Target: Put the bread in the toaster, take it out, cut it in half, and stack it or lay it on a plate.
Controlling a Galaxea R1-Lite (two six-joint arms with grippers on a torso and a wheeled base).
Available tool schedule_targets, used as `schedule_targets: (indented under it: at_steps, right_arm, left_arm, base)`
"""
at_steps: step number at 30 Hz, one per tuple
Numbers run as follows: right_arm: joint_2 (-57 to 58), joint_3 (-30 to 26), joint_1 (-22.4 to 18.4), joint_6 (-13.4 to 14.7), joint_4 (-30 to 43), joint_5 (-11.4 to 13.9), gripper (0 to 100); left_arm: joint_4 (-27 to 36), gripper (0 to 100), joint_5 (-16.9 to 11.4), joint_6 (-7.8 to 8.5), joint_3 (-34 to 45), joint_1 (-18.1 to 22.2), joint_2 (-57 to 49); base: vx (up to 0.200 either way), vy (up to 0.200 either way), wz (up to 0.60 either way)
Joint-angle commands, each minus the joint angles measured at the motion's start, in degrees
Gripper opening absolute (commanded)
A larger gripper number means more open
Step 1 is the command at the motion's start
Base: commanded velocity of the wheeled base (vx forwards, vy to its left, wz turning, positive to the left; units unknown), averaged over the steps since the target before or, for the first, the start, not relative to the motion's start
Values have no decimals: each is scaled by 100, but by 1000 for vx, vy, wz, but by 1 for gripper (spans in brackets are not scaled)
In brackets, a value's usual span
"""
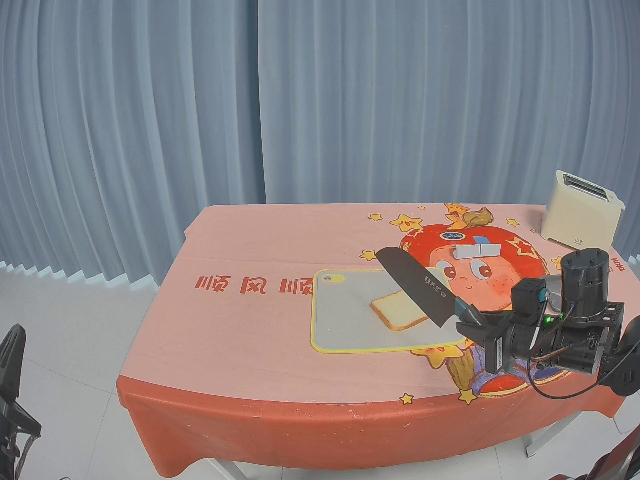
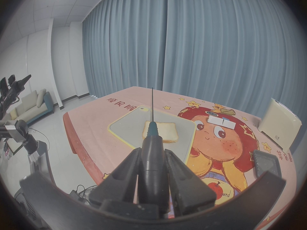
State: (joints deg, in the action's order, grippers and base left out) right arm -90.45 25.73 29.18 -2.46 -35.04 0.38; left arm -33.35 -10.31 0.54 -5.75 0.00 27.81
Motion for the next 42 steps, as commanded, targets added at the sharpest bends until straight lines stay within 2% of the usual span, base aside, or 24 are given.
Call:
schedule_targets:
  at_steps: [1,4,9,13,29,40,42]
  right_arm:
    - [10,-7,0,-17,6,-20,0]
    - [1,-7,-9,-17,6,-29,0]
    - [-7,-16,0,-17,6,-47,0]
    - [-7,-25,0,-17,6,-55,0]
    - [19,-33,0,-26,-3,-64,0]
    - [28,-86,0,-35,6,-73,0]
    - [37,-86,0,-35,6,-73,0]
  left_arm:
    - [-48,0,-744,-54,-550,-18,902]
    - [233,0,-876,-62,-866,-9,1210]
    - [312,0,-964,-10,-1121,-18,1605]
    - [312,0,-1227,-10,-1191,-18,1869]
    - [268,0,-1254,-10,-2510,-35,3583]
    - [233,0,-1236,-18,-3160,-527,4646]
    - [233,0,-1219,-71,-3512,-905,4919]
  base:
    - [0,0,0]
    - [0,0,0]
    - [0,0,0]
    - [0,0,0]
    - [0,0,0]
    - [0,0,0]
    - [0,0,0]
